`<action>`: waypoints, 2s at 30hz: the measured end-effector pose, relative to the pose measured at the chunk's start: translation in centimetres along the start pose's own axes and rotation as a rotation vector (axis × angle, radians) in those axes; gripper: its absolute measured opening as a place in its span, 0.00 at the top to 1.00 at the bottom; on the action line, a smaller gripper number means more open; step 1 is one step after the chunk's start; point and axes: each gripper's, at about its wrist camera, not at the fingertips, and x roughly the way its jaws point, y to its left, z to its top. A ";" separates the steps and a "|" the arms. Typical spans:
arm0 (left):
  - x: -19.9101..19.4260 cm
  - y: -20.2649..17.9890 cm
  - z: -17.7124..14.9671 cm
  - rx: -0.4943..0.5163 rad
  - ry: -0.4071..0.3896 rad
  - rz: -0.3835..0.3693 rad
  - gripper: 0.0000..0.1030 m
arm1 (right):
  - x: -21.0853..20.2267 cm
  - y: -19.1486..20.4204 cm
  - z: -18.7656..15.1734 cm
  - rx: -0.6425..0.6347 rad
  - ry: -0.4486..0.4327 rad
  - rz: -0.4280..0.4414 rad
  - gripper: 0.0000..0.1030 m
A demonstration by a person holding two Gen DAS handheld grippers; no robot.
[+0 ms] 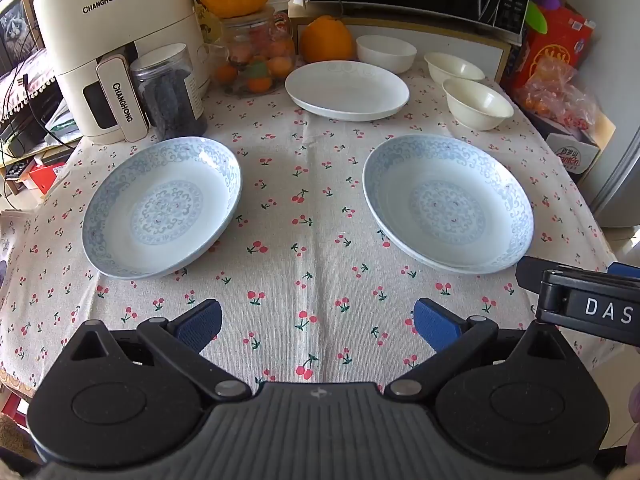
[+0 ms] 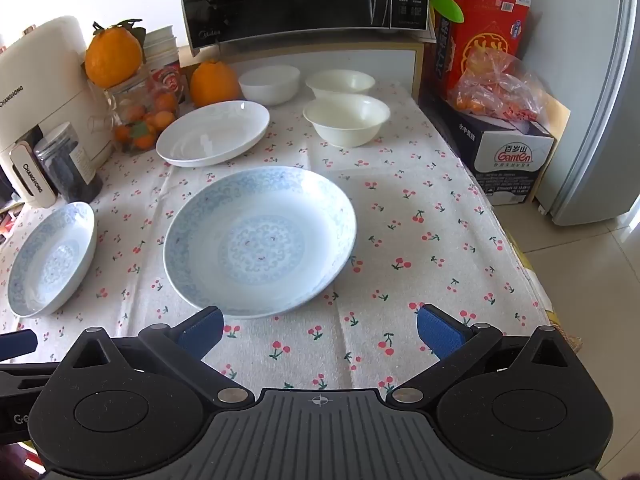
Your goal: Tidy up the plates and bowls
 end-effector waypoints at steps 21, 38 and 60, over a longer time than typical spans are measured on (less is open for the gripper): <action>0.0 -0.3 0.0 0.001 0.003 0.007 0.01 | 0.0 -0.1 0.0 0.003 -0.005 0.000 0.00; 0.1 0.4 0.8 -0.014 0.009 -0.030 0.01 | -0.8 0.6 1.9 -0.016 -0.010 -0.013 0.00; 1.5 1.5 6.9 0.032 0.016 -0.124 0.05 | 1.5 -3.6 9.9 0.032 0.081 0.331 0.00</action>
